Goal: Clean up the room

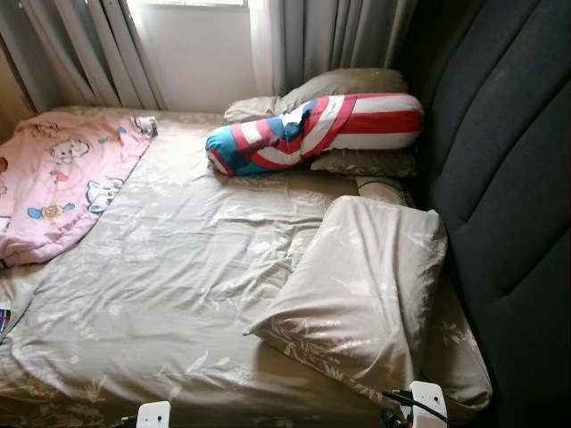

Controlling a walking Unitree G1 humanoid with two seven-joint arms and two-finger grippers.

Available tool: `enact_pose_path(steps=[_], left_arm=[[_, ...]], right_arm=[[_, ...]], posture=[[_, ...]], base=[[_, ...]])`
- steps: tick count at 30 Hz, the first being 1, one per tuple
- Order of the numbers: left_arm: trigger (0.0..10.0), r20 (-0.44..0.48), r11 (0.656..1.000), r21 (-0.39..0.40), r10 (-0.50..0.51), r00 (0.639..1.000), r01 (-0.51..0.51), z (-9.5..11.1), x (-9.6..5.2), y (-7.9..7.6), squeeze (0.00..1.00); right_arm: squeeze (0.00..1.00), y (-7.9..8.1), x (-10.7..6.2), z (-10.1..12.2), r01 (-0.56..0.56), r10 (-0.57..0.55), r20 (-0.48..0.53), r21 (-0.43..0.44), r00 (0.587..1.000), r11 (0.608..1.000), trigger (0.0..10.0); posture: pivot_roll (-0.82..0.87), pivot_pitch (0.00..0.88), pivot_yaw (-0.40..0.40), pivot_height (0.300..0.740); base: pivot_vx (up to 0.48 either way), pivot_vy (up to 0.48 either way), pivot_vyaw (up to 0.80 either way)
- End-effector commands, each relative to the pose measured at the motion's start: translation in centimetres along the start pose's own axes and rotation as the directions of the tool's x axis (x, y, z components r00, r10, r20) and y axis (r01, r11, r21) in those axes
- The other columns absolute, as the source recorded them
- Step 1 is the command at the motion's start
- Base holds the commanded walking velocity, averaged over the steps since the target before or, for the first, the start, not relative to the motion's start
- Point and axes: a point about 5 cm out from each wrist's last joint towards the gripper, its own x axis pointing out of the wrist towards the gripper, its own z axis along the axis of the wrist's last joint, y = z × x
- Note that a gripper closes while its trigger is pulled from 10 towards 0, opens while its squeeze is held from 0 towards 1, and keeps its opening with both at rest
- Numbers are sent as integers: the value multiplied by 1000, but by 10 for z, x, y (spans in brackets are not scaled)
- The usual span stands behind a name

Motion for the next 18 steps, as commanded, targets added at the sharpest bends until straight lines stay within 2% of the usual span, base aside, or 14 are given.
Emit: enact_pose_path(steps=[1, 7, 18], left_arm=[[10000, -6, 1000, -8, 9, 1000, -9, 0, 0, 0, 0], [10000, 0, 1000, -8, 10, 1000, -10, 1, 0, 0, 0], [10000, 30, 1000, -5, 4, 1000, -4, 7, 2, -5, 0]], right_arm=[[0, -1, 0, 0, -1, 1, -4, -6, 1000, 1000, 10000], [0, -1, 0, 1, -3, 2, -5, -10, 1000, 1000, 10000], [0, -1, 0, 1, 0, 0, -1, -12, 1000, 1000, 10000]], posture=[[32, 0, -43, 740], [30, 0, -45, 740], [31, 0, -44, 740]], base=[[0, 0, 0], [0, 0, 0], [273, 0, 0]])
